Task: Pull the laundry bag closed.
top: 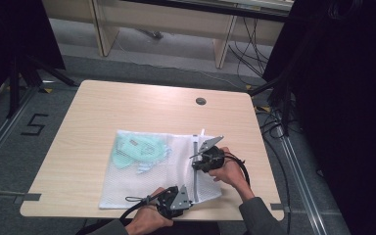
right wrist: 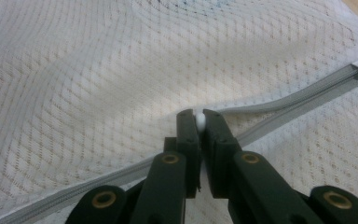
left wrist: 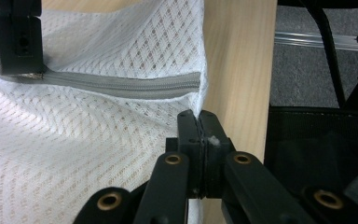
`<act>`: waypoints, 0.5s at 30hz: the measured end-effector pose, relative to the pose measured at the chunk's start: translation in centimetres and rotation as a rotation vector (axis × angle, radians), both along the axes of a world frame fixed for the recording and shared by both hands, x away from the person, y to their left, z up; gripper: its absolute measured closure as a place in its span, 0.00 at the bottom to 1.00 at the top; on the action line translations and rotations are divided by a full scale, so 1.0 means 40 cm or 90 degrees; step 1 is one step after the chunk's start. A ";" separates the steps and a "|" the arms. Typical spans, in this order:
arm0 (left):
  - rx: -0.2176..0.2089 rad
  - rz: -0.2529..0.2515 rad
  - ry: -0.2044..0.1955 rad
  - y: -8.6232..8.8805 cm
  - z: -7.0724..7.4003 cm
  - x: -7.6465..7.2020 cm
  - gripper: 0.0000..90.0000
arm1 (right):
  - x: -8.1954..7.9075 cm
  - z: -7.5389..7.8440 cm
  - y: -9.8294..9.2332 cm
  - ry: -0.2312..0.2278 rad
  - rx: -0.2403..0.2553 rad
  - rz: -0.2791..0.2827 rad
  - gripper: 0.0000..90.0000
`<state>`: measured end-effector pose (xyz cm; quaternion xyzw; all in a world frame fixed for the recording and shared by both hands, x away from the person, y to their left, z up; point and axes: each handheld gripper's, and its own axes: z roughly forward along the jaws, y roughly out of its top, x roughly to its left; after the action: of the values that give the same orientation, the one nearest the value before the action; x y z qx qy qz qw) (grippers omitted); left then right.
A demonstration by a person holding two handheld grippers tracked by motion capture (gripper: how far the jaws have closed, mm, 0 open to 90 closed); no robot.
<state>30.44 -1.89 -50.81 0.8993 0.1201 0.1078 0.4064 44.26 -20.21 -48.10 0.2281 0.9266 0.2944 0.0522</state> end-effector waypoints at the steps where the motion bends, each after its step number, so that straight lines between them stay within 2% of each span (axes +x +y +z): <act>1: 0.000 0.001 -0.002 0.001 0.001 0.000 0.99 | 0.003 -0.002 0.001 -0.004 -0.005 -0.001 0.96; 3: -0.003 0.003 -0.002 0.002 0.002 0.001 0.99 | 0.008 0.001 0.001 0.005 -0.011 0.001 0.96; 5: 0.003 0.004 -0.009 0.005 0.004 0.004 0.99 | 0.014 -0.004 0.003 -0.001 0.001 0.007 0.96; 6: 0.005 0.004 -0.008 0.007 0.005 0.004 0.99 | 0.013 -0.001 0.001 0.003 -0.003 -0.006 0.96; 8: -0.004 0.006 -0.003 0.007 0.006 0.003 0.99 | 0.018 -0.003 0.001 -0.001 0.005 -0.002 0.96; 9: -0.004 0.003 -0.002 0.007 0.007 0.003 0.99 | 0.018 -0.002 0.001 0.002 0.000 -0.015 0.96; 10: -0.005 0.004 -0.001 0.007 0.006 0.003 0.99 | 0.016 0.003 0.000 0.017 -0.006 -0.020 0.96; 11: -0.006 0.006 -0.003 0.007 0.006 0.002 0.99 | 0.023 0.001 -0.002 -0.001 -0.001 -0.011 0.96; 15: -0.007 0.003 0.002 0.006 0.005 0.002 0.99 | 0.033 -0.002 -0.004 -0.009 0.007 -0.019 0.96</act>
<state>30.52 -1.66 -50.59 0.8969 0.1236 0.1069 0.4108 45.60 -20.35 -48.19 0.2398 0.9212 0.3001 0.0618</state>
